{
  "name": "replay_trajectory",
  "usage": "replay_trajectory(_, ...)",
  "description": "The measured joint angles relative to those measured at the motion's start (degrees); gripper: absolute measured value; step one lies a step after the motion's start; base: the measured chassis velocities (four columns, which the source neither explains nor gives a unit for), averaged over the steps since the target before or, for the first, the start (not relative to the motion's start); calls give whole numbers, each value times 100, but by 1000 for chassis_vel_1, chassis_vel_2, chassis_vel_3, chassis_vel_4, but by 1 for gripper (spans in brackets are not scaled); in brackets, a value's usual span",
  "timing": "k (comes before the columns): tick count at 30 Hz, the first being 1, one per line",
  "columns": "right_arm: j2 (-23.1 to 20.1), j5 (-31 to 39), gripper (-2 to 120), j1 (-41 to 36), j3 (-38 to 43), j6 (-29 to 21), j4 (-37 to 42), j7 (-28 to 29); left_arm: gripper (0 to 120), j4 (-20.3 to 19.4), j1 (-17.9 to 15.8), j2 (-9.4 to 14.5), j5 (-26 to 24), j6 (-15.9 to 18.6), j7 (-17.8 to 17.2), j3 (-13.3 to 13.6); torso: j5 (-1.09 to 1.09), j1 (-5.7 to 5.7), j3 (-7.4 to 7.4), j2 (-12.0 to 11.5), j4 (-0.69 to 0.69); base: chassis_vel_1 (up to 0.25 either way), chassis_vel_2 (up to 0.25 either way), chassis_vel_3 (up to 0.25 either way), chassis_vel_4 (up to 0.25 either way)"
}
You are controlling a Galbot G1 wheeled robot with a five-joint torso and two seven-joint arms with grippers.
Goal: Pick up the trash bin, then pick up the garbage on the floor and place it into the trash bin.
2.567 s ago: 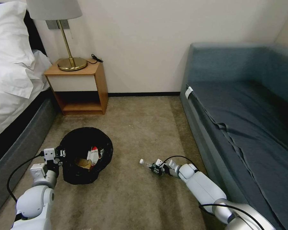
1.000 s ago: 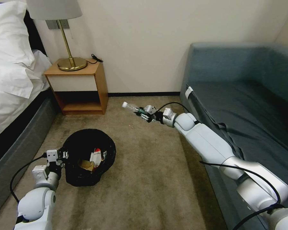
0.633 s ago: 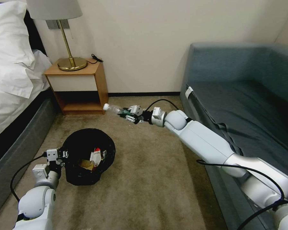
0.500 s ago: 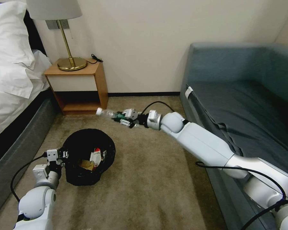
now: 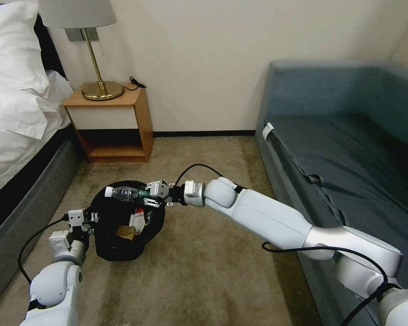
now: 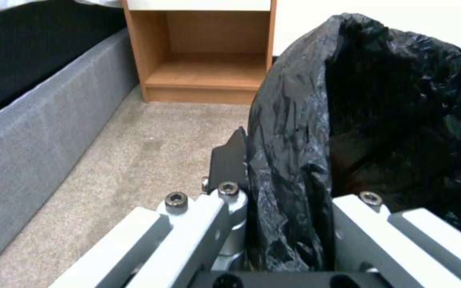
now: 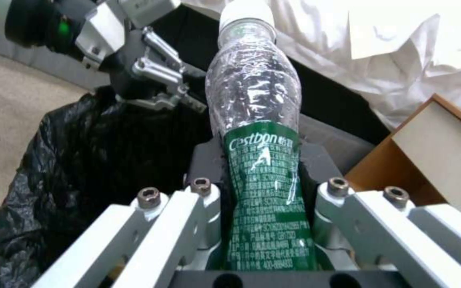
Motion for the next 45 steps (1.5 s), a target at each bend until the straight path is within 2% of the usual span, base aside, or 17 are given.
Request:
replay_trajectory(3,-7,-47,20,-72,-5,29,-71,74,5,-48,8,-9,-2,14,-1,1,0,0,0,0,0,0,0,0,0)
replay_trajectory(6,-41,-118,27,-123,13,43,-118,122,5,-47,-3,4,-12,21,-5,-4,0,0,0,0,-2,0,0,0,0)
replay_trajectory(9,-61,-186,36,-182,66,46,-117,176,5,-37,9,-1,-20,21,-5,-9,0,0,0,0,-1,0,0,0,0)
replay_trajectory(11,-77,-263,48,-226,101,46,-111,210,5,-34,18,-25,-37,22,-6,-7,0,0,0,0,0,0,0,0,0)
replay_trajectory(13,-80,-290,52,-240,117,46,-111,218,5,-33,17,-33,-43,22,-7,-3,0,0,0,0,0,0,0,0,0)
replay_trajectory(16,-81,-314,67,-257,127,47,-112,261,5,-16,8,-43,-54,22,-7,8,0,0,0,0,-1,0,0,0,0)
replay_trajectory(20,-69,-317,77,-255,115,48,-119,277,5,-5,3,-43,-63,22,-7,7,0,0,0,0,-1,0,0,0,0)
replay_trajectory(23,-47,-316,92,-226,69,51,-129,318,5,-5,1,-25,-93,22,-5,-4,0,0,0,0,0,0,0,0,0)
replay_trajectory(27,-39,-305,99,-216,48,50,-129,352,5,-3,-2,-11,-103,22,-6,-10,1,0,0,0,0,0,0,0,0)
replay_trajectory(33,-32,-265,100,-204,43,17,-100,547,5,25,-11,8,-118,22,-6,-21,0,0,0,0,0,0,0,0,0)
replay_trajectory(36,-41,26,100,-209,84,-147,2,841,5,33,-25,16,-130,22,-6,-26,0,0,0,0,0,0,0,0,0)
replay_trajectory(38,-71,923,100,-249,54,-586,329,1678,5,28,-13,21,-151,22,-6,-31,0,0,0,0,-1,0,0,0,0)
replay_trajectory(39,-71,923,100,-249,54,-586,329,1678,5,28,-13,21,-151,22,-6,-31,0,0,0,0,-1,0,0,0,0)
replay_trajectory(41,-62,1750,100,-314,48,-974,644,2557,5,-26,47,19,-178,22,-4,-42,0,0,0,0,-1,0,0,0,0)
replay_trajectory(42,-62,1750,100,-314,48,-974,644,2557,5,-26,47,19,-178,22,-4,-42,0,0,0,0,-1,0,0,0,0)
replay_trajectory(43,-39,2231,100,-373,77,-1196,836,3130,5,-89,98,16,-198,22,-4,-56,0,0,0,0,0,0,0,0,0)
replay_trajectory(45,-19,2442,100,-414,111,-1298,923,3407,5,-134,132,13,-206,22,-6,-64,0,0,0,0,0,0,0,0,0)
